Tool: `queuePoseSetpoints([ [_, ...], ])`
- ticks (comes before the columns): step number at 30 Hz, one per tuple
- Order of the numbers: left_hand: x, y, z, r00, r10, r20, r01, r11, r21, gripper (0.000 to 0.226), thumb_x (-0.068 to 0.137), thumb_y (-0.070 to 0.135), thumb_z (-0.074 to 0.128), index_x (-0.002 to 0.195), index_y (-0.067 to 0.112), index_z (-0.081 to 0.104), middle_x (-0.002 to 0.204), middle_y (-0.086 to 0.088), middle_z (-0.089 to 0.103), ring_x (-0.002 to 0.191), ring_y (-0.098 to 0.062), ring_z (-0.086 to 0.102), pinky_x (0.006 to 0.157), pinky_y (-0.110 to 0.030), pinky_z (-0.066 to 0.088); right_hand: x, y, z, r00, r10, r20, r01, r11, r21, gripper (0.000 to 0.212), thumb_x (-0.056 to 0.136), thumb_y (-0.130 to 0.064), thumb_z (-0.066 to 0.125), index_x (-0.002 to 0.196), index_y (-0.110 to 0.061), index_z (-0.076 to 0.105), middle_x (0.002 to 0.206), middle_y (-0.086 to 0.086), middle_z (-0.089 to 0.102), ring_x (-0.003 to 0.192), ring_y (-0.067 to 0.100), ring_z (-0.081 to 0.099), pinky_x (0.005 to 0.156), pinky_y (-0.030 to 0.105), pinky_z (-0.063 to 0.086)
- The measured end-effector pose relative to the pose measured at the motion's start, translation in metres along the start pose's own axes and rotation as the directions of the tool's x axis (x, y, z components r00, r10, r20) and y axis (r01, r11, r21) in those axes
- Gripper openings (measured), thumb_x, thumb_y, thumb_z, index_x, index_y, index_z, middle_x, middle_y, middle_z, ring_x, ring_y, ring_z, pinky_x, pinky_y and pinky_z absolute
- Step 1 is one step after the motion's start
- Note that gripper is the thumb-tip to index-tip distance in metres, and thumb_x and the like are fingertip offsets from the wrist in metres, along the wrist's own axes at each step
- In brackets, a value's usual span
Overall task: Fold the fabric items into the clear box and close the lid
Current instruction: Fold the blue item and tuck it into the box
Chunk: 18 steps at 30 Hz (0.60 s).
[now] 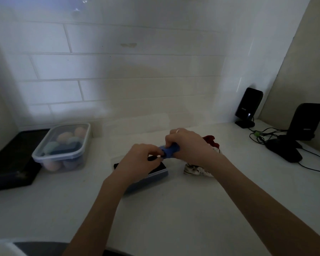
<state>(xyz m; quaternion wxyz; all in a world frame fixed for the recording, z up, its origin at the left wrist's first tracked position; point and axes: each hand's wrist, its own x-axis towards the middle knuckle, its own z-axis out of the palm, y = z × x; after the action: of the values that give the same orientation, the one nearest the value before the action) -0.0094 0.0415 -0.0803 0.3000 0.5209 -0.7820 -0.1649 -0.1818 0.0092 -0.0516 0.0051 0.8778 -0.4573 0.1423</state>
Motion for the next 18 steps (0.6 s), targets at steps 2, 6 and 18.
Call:
queuePoseSetpoints([
  [2, 0.003, 0.002, 0.002, 0.999, -0.012, 0.031, 0.012, 1.000, 0.023, 0.017, 0.084, 0.016, 0.063, 0.098, 0.014, 0.072, 0.099, -0.005, 0.072, 0.086, -0.017, 0.064, 0.083, -0.027, 0.049, 0.005, -0.001, 0.002, 0.997, -0.054, 0.048, 0.059, 0.992, -0.109, 0.012, 0.080, -0.018, 0.067, 0.091, -0.015, 0.064, 0.092, -0.001, 0.058, 0.086, 0.015, 0.044, 0.069, 0.026, 0.029],
  [6, 0.004, -0.003, 0.005, 0.997, -0.046, 0.055, 0.047, 0.999, -0.018, 0.003, 0.081, 0.015, 0.064, 0.084, 0.015, 0.065, 0.088, -0.004, 0.069, 0.080, -0.018, 0.063, 0.081, -0.039, 0.054, 0.008, -0.002, 0.006, 0.978, -0.034, 0.205, 0.052, 0.995, -0.086, 0.014, 0.081, -0.019, 0.067, 0.092, -0.012, 0.062, 0.095, 0.001, 0.056, 0.089, 0.016, 0.044, 0.072, 0.027, 0.033],
  [18, 0.008, -0.005, 0.009, 0.954, -0.117, 0.275, 0.093, 0.991, 0.099, 0.033, 0.089, 0.009, 0.043, 0.109, 0.017, 0.068, 0.091, -0.010, 0.067, 0.071, -0.022, 0.055, 0.060, -0.028, 0.041, 0.018, 0.001, 0.006, 0.909, 0.001, 0.417, 0.034, 0.997, -0.076, 0.018, 0.086, -0.017, 0.062, 0.097, -0.004, 0.065, 0.105, 0.012, 0.059, 0.085, 0.019, 0.047, 0.079, 0.032, 0.042],
])
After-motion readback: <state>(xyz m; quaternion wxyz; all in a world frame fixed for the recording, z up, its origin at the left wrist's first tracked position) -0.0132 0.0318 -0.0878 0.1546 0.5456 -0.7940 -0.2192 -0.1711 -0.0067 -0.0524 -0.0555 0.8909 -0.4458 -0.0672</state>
